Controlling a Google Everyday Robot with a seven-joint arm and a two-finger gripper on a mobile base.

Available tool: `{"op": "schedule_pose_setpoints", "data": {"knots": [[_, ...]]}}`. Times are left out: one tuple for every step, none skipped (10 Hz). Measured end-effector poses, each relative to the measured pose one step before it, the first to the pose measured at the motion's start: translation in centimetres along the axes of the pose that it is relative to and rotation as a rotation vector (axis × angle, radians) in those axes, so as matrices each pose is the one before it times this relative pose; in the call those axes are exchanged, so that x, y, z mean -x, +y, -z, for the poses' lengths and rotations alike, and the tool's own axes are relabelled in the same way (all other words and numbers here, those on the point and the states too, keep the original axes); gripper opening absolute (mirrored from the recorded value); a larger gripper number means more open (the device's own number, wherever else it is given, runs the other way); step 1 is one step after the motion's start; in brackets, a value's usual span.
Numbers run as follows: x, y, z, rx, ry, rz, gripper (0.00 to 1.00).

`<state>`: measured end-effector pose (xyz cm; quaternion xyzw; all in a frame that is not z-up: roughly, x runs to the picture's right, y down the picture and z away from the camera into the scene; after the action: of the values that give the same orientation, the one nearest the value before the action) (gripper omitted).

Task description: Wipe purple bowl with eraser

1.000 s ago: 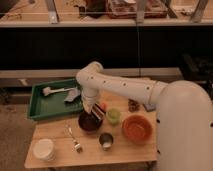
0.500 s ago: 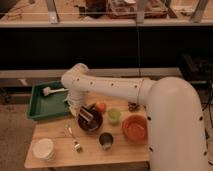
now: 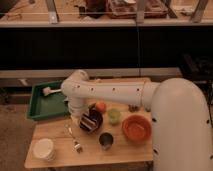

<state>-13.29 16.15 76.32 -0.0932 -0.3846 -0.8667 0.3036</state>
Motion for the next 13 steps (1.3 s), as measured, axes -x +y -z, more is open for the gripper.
{"op": "schedule_pose_setpoints", "data": {"knots": [[0.607, -0.004, -0.102, 0.00331, -0.01170, -0.00445, 0.05], [0.785, 0.458, 0.126, 0.00723, -0.00559, -0.01512, 0.05], [0.817, 0.801, 0.210, 0.00928, -0.00246, -0.02166, 0.05], [1.015, 1.156, 0.202, 0.01170, -0.00245, -0.03274, 0.05], [0.740, 1.143, 0.081, 0.01002, -0.00098, -0.02985, 0.05], [0.640, 1.276, -0.006, 0.01117, -0.00165, -0.03306, 0.05], [0.082, 0.686, -0.050, 0.00909, -0.00078, -0.01905, 0.05], [-0.301, 0.952, -0.184, 0.00906, 0.00150, -0.02666, 0.05], [-0.350, 1.307, -0.082, 0.01352, 0.00485, -0.02116, 0.05], [-0.499, 0.865, -0.013, 0.00481, 0.00411, -0.01437, 0.05], [-1.005, 0.486, 0.032, -0.00100, 0.00945, -0.00016, 0.05], [-1.219, 0.261, -0.123, -0.00418, 0.00941, 0.00624, 0.05], [-0.458, -0.044, -0.021, -0.00429, 0.00503, 0.00370, 0.05]]}}
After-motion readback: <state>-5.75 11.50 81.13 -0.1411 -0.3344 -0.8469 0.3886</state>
